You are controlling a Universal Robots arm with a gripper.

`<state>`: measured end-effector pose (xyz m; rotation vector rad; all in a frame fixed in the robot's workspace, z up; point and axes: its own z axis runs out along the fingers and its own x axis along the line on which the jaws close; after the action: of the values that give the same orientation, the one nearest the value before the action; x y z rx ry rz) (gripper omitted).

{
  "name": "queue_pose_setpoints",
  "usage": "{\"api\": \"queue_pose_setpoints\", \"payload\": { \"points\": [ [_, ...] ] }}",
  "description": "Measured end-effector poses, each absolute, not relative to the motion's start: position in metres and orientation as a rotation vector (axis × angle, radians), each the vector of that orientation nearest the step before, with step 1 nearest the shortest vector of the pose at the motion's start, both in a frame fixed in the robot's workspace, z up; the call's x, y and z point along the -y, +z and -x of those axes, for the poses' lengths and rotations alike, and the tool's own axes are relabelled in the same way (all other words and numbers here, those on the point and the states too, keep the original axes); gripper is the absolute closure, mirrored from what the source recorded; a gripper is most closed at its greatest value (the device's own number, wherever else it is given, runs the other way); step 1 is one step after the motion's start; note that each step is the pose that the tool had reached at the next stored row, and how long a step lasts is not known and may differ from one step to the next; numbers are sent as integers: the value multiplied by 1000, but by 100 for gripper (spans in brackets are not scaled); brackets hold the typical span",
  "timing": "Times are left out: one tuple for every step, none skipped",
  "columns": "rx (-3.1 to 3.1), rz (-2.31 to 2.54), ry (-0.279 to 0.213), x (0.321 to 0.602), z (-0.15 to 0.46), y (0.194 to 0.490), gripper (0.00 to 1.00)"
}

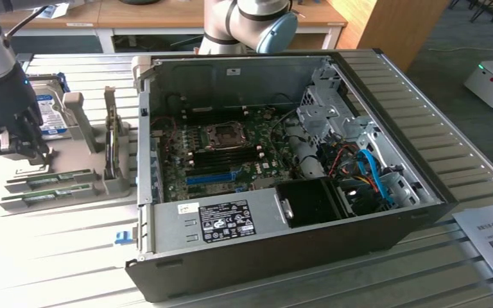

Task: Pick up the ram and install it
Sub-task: 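Pick up the ram and move it above insertion slot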

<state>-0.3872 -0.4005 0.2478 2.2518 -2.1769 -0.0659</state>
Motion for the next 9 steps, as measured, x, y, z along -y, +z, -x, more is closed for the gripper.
{"api": "queue_pose_setpoints", "payload": {
  "points": [
    [2177, -2252, -66, 401, 387, 248, 69],
    [2177, -2252, -66, 402, 387, 248, 69],
    [2177, -2252, -66, 403, 387, 248, 69],
    [2177, -2252, -66, 403, 387, 248, 69],
    [2176, -2252, -66, 404, 387, 248, 69],
    [2176, -2252, -66, 405, 387, 248, 69],
    [2176, -2252, -66, 406, 387, 248, 69],
    [2177, -2252, -66, 407, 387, 248, 69],
    [2177, -2252, -66, 408, 387, 248, 69]
  ]
}}
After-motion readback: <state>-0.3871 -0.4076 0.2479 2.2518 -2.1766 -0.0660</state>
